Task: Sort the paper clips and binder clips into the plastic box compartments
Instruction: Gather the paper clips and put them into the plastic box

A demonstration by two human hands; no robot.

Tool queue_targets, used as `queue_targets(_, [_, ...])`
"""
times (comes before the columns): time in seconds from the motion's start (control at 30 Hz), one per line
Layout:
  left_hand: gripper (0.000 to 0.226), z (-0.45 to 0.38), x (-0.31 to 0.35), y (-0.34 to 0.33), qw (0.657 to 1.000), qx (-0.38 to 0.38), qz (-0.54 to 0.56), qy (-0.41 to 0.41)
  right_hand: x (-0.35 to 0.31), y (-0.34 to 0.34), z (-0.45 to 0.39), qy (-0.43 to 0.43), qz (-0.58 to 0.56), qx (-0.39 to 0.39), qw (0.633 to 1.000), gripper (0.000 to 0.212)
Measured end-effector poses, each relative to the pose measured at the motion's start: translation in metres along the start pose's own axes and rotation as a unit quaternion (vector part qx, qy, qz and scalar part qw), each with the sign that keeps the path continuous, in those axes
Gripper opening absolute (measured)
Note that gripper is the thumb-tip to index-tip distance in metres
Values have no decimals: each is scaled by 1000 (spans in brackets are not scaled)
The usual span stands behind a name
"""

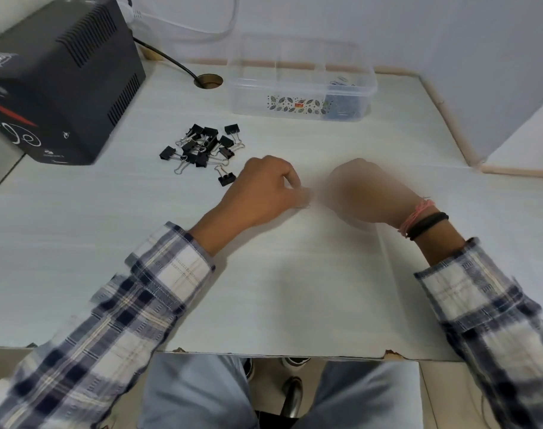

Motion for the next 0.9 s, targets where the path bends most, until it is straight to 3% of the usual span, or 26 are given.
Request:
queue_targets(0.13, [30,0,11,-7,996,7,-82,-29,3,-1,-2,-12,9,4,1000,27])
queue_targets(0.27, [18,-3,11,-6,998,2,-59,-25,5,3,0,-16,21,28,999,36])
queue_targets(0.33, [11,-3,11,-7,999,-2,-32,-16,5,5,3,0,-43,18,999,37])
queue_targets(0.4, [10,-4,11,-8,1000,-4,-25,-9,3,5,6,22,-205,0,979,38])
queue_targets(0.5, [10,-5,11,-10,999,-15,-30,0,4,4,6,42,-456,-37,888,33])
queue_targets(0.6, [9,-6,11,-10,999,-36,-31,-1,-3,-4,3,65,-672,-120,728,18])
queue_targets(0.67, [12,-4,13,-9,998,-50,-24,-10,-6,-5,3,86,-734,-136,660,14])
queue_targets(0.73, [23,-2,12,-6,996,-65,57,-13,-5,-8,2,93,-761,-133,628,13])
queue_targets(0.8, [30,-2,7,2,970,-80,230,-3,-1,-12,-1,89,-785,-125,600,11])
queue_targets(0.9, [21,-6,-3,8,862,-114,493,24,3,-17,-3,81,-805,-119,576,8])
Point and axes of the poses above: each hand's wrist, its own z-axis away from the middle knuckle, its own y-axis out of the back of the hand, x = y × z, the point moved 7 cm from there along -z, towards the middle knuckle, and after that the axes turned 13 degrees about -x, right-handed, at the moved point
